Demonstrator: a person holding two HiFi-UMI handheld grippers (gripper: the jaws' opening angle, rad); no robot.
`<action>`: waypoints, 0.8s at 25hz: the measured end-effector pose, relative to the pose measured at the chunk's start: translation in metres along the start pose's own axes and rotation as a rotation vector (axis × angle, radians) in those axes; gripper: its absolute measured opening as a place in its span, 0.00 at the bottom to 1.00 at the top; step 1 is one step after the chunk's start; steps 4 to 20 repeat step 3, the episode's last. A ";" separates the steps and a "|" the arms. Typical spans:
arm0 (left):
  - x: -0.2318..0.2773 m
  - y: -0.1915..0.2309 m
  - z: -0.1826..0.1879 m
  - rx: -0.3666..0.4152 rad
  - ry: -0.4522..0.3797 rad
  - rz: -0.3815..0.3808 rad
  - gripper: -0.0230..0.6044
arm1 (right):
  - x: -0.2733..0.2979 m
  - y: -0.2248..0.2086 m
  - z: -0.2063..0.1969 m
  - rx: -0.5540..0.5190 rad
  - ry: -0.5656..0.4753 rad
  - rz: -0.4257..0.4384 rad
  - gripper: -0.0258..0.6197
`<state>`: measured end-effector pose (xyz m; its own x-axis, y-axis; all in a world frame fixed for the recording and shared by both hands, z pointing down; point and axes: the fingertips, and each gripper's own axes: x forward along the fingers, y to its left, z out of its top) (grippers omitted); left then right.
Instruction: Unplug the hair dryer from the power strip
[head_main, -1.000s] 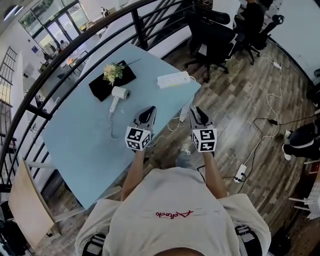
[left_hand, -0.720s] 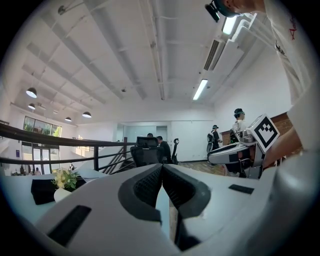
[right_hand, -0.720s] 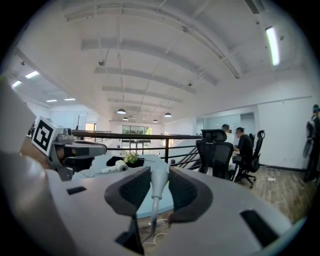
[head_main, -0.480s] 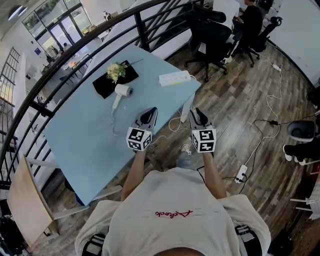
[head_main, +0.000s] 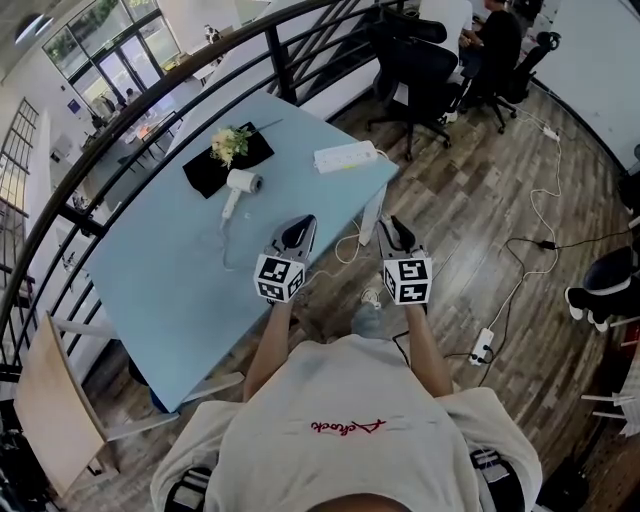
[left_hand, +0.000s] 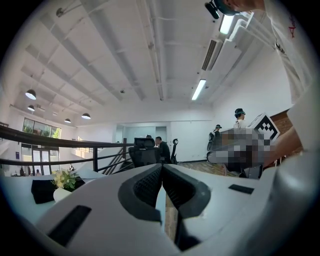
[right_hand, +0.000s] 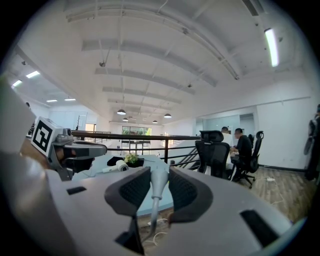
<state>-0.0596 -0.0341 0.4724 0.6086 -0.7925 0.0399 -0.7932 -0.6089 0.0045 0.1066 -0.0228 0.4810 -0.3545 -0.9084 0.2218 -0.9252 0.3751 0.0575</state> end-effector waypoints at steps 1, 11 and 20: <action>-0.001 0.000 0.000 0.000 0.000 0.001 0.05 | -0.001 0.001 -0.001 0.000 0.003 0.000 0.23; -0.002 -0.001 -0.001 0.000 0.002 0.002 0.05 | -0.003 0.002 -0.003 0.001 0.008 0.001 0.23; -0.002 -0.001 -0.001 0.000 0.002 0.002 0.05 | -0.003 0.002 -0.003 0.001 0.008 0.001 0.23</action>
